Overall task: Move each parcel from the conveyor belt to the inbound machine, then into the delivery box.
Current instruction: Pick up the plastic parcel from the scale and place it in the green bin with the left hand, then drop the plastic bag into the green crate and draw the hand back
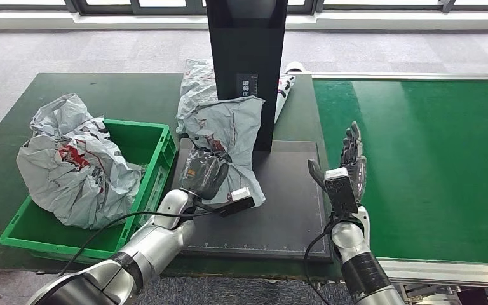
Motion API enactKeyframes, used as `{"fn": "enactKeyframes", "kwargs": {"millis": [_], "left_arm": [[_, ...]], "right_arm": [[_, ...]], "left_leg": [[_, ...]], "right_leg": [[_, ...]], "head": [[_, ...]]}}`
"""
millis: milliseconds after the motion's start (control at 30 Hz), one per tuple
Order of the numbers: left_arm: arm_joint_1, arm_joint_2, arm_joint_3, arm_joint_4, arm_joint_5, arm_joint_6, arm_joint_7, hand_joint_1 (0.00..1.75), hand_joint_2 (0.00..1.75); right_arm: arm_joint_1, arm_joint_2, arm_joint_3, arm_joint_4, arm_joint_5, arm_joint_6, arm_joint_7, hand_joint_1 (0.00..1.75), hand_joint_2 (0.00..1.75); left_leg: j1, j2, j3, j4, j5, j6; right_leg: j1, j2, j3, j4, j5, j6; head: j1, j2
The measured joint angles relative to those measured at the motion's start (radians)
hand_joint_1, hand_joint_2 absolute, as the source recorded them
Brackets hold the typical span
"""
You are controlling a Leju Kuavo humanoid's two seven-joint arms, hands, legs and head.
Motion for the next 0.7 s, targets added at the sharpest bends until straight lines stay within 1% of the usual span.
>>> {"fn": "enactKeyframes", "kwargs": {"millis": [67,100,133,167,200,233,267,400,467,500,567,700], "left_arm": [[0.002,0.001,0.005,-0.008,-0.013,0.001,0.002,1.75,1.75],[0.014,0.002,0.03,-0.049,-0.062,0.003,0.009,1.75,1.75],[0.035,0.004,0.073,-0.119,-0.139,0.006,0.019,1.75,1.75],[0.067,0.028,0.144,-0.252,-0.217,0.01,0.075,1.75,1.75],[0.1,0.06,0.215,-0.394,-0.29,0.015,0.148,1.75,1.75],[0.125,0.102,0.263,-0.51,-0.323,0.017,0.231,1.75,1.75],[0.144,0.156,0.295,-0.606,-0.328,0.018,0.327,1.75,1.75],[0.165,0.308,0.28,-0.717,-0.329,0.018,0.57,1.75,1.75],[0.17,0.375,0.246,-0.736,-0.33,0.018,0.685,1.75,1.75],[0.172,0.402,0.227,-0.736,-0.33,0.018,0.728,1.75,1.75],[0.177,0.442,0.196,-0.728,-0.33,0.018,0.77,1.75,1.75],[0.182,0.485,0.165,-0.716,-0.33,0.018,0.781,1.75,1.75]], "right_arm": [[0.0,0.0,-0.001,0.0,0.001,0.0,0.0,0.0,1.75],[0.002,0.003,-0.005,-0.004,0.008,0.001,0.002,0.0,1.75],[0.006,0.006,-0.011,-0.01,0.019,0.001,0.008,0.0,1.75],[0.019,0.011,-0.021,-0.032,0.037,0.003,0.021,0.0,1.75],[0.036,0.016,-0.034,-0.058,0.057,0.005,0.037,0.0,1.75],[0.054,0.019,-0.044,-0.085,0.073,0.007,0.051,0.0,1.75],[0.074,0.02,-0.054,-0.112,0.087,0.01,0.064,0.0,1.75],[0.117,0.02,-0.069,-0.172,0.105,0.026,0.085,0.0,1.75],[0.13,0.019,-0.07,-0.193,0.1,0.031,0.096,0.0,1.75],[0.136,0.018,-0.071,-0.202,0.093,0.027,0.1,0.0,1.75],[0.147,0.016,-0.071,-0.216,0.075,0.016,0.103,0.0,1.75],[0.158,0.012,-0.071,-0.234,0.066,0.009,0.108,0.0,1.75]], "left_leg": [[0.0,0.0,0.0,0.0,0.0,0.0],[0.0,0.0,0.0,0.0,0.0,0.0],[0.0,0.0,-0.001,0.0,0.0,0.0],[0.0,0.002,-0.002,0.0,-0.001,-0.001],[0.0,0.004,-0.002,-0.001,-0.001,-0.001],[0.001,0.005,-0.002,-0.001,-0.002,-0.002],[0.001,0.007,-0.002,-0.002,-0.002,-0.003],[0.003,0.005,-0.002,-0.002,-0.001,-0.004],[0.003,0.005,-0.002,-0.002,-0.001,-0.004],[0.003,0.005,-0.002,-0.002,-0.001,-0.004],[0.003,0.005,-0.002,-0.002,-0.001,-0.004],[0.003,0.006,-0.002,-0.002,-0.001,-0.004]], "right_leg": [[0.0,0.0,0.0,0.0,0.0,0.0],[0.0,0.0,0.0,0.0,0.0,0.0],[0.0,0.0,-0.001,0.0,0.0,0.0],[0.0,0.002,-0.003,0.0,0.0,0.0],[0.0,0.004,-0.004,0.0,0.0,-0.001],[0.001,0.006,-0.005,0.0,-0.001,-0.001],[0.001,0.007,-0.006,0.0,-0.001,-0.002],[0.003,0.005,-0.006,0.001,-0.002,-0.004],[0.003,0.005,-0.006,0.001,-0.003,-0.004],[0.003,0.005,-0.006,0.001,-0.003,-0.004],[0.003,0.005,-0.006,0.001,-0.003,-0.004],[0.003,0.006,-0.006,0.0,-0.002,-0.004]], "head": [[0.0,0.0],[0.0,0.0],[0.0,0.0],[0.0,0.0],[0.0,0.0],[0.0,0.0],[0.0,0.0],[0.0,0.0],[0.0,0.0],[0.0,0.0],[0.0,0.0],[0.0,0.0]]}}
